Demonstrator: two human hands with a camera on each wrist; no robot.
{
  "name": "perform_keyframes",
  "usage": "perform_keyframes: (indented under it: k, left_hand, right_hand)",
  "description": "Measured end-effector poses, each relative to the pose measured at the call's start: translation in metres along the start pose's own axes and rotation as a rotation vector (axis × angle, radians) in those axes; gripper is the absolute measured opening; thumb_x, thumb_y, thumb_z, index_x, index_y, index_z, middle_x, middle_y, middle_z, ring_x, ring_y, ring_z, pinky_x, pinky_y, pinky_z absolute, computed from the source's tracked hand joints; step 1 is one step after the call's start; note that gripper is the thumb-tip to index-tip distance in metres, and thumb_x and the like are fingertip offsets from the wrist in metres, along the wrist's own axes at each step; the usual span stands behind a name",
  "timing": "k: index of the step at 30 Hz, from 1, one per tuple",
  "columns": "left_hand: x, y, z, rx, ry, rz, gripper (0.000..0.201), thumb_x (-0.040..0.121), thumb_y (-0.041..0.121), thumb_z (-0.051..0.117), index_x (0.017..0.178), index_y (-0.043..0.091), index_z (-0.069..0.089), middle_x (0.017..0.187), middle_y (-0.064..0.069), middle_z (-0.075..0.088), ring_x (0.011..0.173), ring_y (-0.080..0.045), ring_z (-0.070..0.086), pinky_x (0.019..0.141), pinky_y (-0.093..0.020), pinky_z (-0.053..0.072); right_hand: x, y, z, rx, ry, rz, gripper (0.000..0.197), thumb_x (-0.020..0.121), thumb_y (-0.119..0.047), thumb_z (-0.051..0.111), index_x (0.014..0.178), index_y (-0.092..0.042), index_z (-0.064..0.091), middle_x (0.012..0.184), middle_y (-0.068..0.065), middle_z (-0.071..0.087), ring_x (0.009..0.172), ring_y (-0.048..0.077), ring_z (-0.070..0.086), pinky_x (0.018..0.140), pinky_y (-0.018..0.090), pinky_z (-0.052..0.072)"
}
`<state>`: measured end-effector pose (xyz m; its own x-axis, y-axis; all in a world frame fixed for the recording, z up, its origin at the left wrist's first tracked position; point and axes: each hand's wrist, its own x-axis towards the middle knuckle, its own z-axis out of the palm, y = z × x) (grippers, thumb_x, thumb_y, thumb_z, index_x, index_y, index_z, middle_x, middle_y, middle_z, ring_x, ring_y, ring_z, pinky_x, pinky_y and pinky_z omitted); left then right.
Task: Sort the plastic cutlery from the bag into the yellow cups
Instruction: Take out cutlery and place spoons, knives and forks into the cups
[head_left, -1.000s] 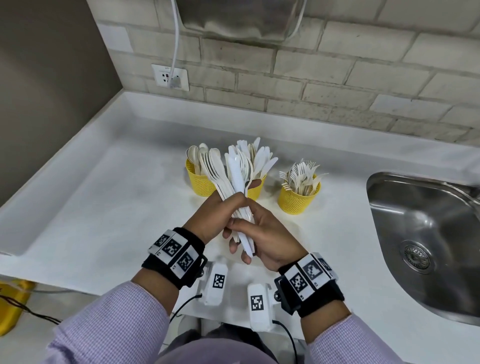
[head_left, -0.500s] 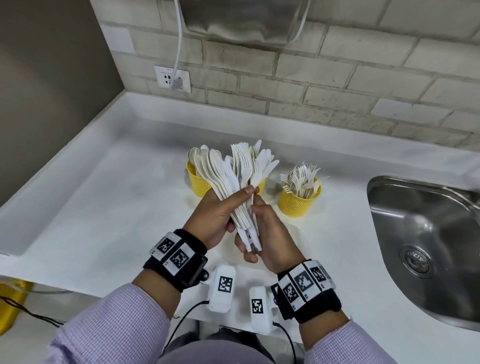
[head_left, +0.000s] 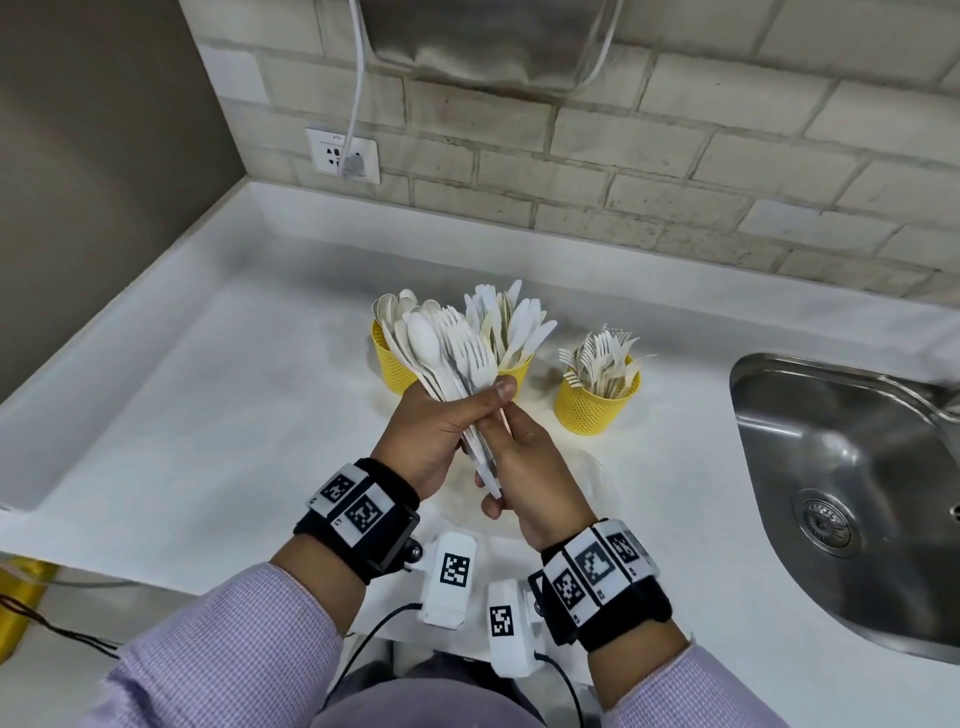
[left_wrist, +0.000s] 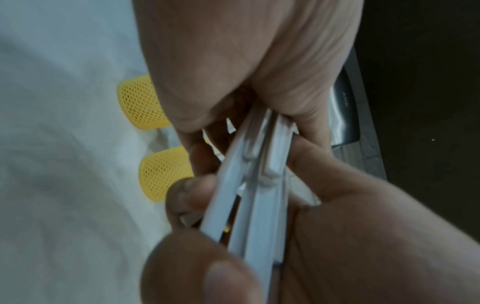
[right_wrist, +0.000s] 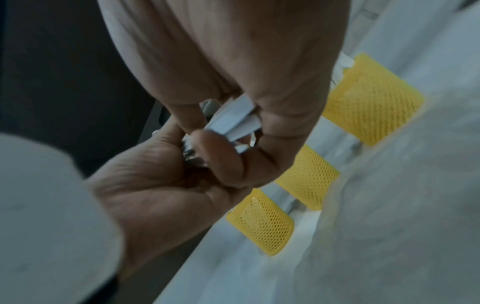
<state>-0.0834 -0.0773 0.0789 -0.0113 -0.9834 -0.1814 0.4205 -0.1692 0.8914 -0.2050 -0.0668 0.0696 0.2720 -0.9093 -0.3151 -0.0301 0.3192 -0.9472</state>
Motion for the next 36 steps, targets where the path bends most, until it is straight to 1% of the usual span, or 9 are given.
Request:
perform_keyframes:
  k: [4, 6, 8, 11, 20, 22, 26, 33, 36]
  left_hand:
    - [0.0, 0.003, 0.0, 0.073, 0.007, 0.04, 0.031, 0.086, 0.018, 0.083, 0.112, 0.005, 0.07, 0.09, -0.039, 0.062, 0.067, -0.051, 0.057, 0.05, -0.068, 0.041]
    - [-0.001, 0.009, 0.001, 0.118, 0.009, 0.087, 0.03, 0.086, 0.017, 0.083, 0.113, 0.01, 0.072, 0.105, -0.038, 0.067, 0.078, -0.055, 0.064, 0.064, -0.076, 0.048]
    - [-0.004, 0.011, 0.004, 0.18, -0.02, 0.119, 0.024, 0.087, 0.011, 0.081, 0.111, 0.011, 0.075, 0.11, -0.026, 0.073, 0.095, -0.038, 0.072, 0.086, -0.061, 0.057]
    - [-0.006, 0.011, 0.007, 0.284, -0.098, 0.148, 0.019, 0.088, 0.001, 0.078, 0.102, 0.013, 0.076, 0.104, -0.016, 0.078, 0.098, -0.024, 0.074, 0.095, -0.048, 0.058]
    - [-0.017, 0.042, -0.007, 0.35, -0.476, 0.064, 0.039, 0.081, 0.012, 0.08, 0.12, 0.017, 0.074, 0.119, -0.008, 0.075, 0.117, -0.031, 0.068, 0.096, -0.038, 0.056]
    - [-0.018, 0.045, -0.002, 0.356, -0.459, 0.04, 0.03, 0.085, 0.002, 0.078, 0.114, 0.011, 0.073, 0.111, -0.009, 0.076, 0.105, -0.026, 0.073, 0.084, -0.032, 0.059]
    - [-0.018, 0.04, 0.01, 0.445, -0.197, 0.167, 0.02, 0.084, 0.004, 0.082, 0.099, 0.003, 0.069, 0.08, -0.014, 0.074, 0.057, -0.02, 0.07, 0.043, -0.026, 0.052]
    - [-0.02, 0.035, 0.013, 0.425, -0.221, 0.245, 0.029, 0.075, 0.001, 0.087, 0.096, 0.014, 0.072, 0.09, 0.003, 0.077, 0.089, -0.012, 0.073, 0.084, -0.027, 0.056]
    - [-0.018, 0.035, 0.013, 0.376, -0.179, 0.251, 0.03, 0.076, -0.007, 0.085, 0.1, 0.007, 0.073, 0.098, -0.007, 0.079, 0.095, -0.02, 0.076, 0.09, -0.035, 0.059]
  right_hand:
    - [0.003, -0.001, -0.004, 0.057, -0.114, 0.027, 0.033, 0.078, -0.028, 0.055, 0.105, -0.01, 0.062, 0.087, 0.009, 0.059, 0.07, 0.022, 0.054, 0.05, 0.031, 0.038]
    - [0.003, -0.001, -0.005, -0.047, -0.151, -0.024, 0.025, 0.076, -0.015, 0.061, 0.099, -0.007, 0.059, 0.083, 0.011, 0.059, 0.068, 0.024, 0.056, 0.05, 0.032, 0.04]
    - [0.003, 0.001, -0.004, -0.115, -0.147, -0.064, 0.014, 0.081, -0.006, 0.068, 0.091, -0.005, 0.059, 0.07, 0.011, 0.055, 0.058, 0.023, 0.053, 0.047, 0.029, 0.037]
    - [0.005, -0.002, -0.005, -0.089, -0.06, -0.006, 0.014, 0.086, -0.002, 0.069, 0.09, -0.009, 0.056, 0.062, 0.009, 0.047, 0.052, 0.019, 0.044, 0.045, 0.023, 0.028]
    - [0.001, -0.014, -0.016, 0.009, -0.363, 0.027, 0.012, 0.08, -0.013, 0.073, 0.083, -0.016, 0.062, 0.063, 0.006, 0.046, 0.05, 0.011, 0.036, 0.045, 0.017, 0.018]
    - [-0.001, -0.017, -0.015, 0.036, -0.436, 0.047, 0.009, 0.08, -0.013, 0.073, 0.076, -0.019, 0.067, 0.06, 0.002, 0.053, 0.05, 0.013, 0.043, 0.042, 0.016, 0.02]
    - [-0.002, -0.016, -0.005, 0.114, -0.38, -0.058, 0.023, 0.079, -0.004, 0.072, 0.099, -0.009, 0.063, 0.077, 0.011, 0.063, 0.061, 0.021, 0.055, 0.041, 0.023, 0.035]
    - [-0.002, -0.02, -0.001, -0.117, -0.122, -0.109, 0.01, 0.064, -0.017, 0.065, 0.066, -0.024, 0.057, 0.062, 0.008, 0.048, 0.06, 0.021, 0.042, 0.053, 0.027, 0.03]
    - [0.001, -0.024, -0.001, -0.2, -0.072, -0.304, 0.025, 0.075, -0.008, 0.069, 0.08, -0.032, 0.068, 0.074, -0.017, 0.069, 0.07, 0.004, 0.064, 0.063, 0.024, 0.05]
